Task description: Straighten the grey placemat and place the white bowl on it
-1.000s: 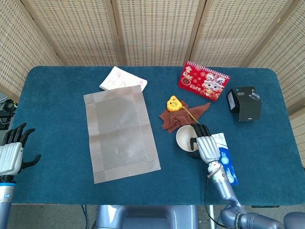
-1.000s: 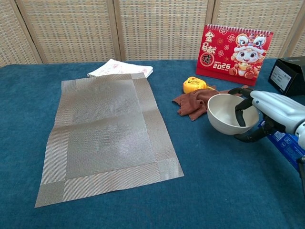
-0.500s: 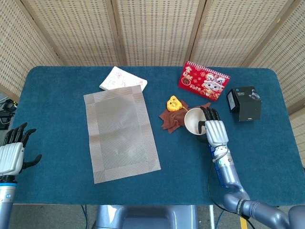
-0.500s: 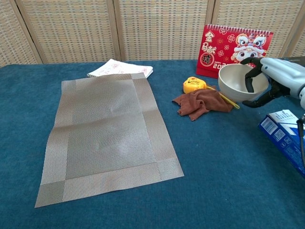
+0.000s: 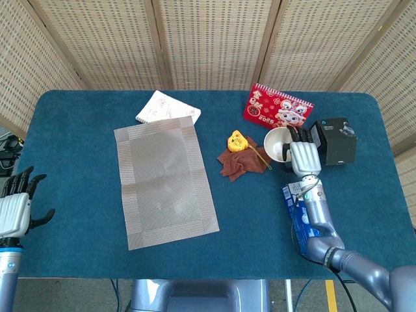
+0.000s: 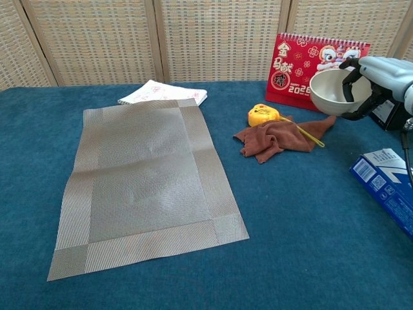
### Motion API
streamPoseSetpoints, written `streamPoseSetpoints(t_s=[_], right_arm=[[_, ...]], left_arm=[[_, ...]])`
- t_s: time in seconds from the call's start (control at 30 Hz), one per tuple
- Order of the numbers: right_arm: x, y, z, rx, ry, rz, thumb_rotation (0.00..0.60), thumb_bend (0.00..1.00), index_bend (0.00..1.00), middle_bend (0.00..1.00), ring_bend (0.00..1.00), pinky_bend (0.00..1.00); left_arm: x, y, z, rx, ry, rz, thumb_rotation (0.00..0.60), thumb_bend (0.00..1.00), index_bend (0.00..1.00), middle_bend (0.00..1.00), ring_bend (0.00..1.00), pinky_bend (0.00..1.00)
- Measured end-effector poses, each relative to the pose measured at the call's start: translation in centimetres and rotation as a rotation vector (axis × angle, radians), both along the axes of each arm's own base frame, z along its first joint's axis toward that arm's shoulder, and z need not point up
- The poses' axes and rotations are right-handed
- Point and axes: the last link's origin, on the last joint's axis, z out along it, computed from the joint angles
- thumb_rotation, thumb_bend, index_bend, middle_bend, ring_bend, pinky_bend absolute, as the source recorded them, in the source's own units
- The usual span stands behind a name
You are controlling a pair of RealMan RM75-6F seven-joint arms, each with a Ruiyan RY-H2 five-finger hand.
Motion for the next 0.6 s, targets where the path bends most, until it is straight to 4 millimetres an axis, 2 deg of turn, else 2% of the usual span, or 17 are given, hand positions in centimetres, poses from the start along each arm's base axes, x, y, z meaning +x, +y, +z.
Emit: streamPoseSetpoints(t_s=[0.17, 0.37, 0.47, 0.6], right_arm=[[-1.1, -1.0, 0.3, -0.004, 0.002, -0.042, 0.6, 0.42, 0.77, 0.18, 0.0, 0.0], [-2.4, -1.0, -0.4, 0.014, -0.001, -0.076, 0.6, 0.42, 0.77, 0.18, 0.0, 0.0], [-2.8, -0.7, -1.0, 0.026, -0.015, -0.084, 0.6, 0.39, 0.77, 0.17, 0.0, 0.0], [-3.2, -0.2, -1.8, 0.044, -0.017, -0.087, 0.6, 0.33, 0.71, 0.12, 0.0, 0.0]], left_arm=[[-0.1, 0.1, -0.1, -0.001, -0.001, 0.008, 0.6, 0.24, 0.18, 0.0, 0.0, 0.0], [-0.1, 0.2, -0.1, 0.017, -0.007, 0.008, 0.6, 0.24, 0.19, 0.0, 0.0, 0.0], [-0.2, 0.3, -0.2, 0.018, -0.008, 0.014, 0.6, 0.24, 0.19, 0.0, 0.0, 0.0], [-0.1, 0.3, -0.3, 0.01, -0.005, 0.014, 0.6, 0.24, 0.19, 0.0, 0.0, 0.0]])
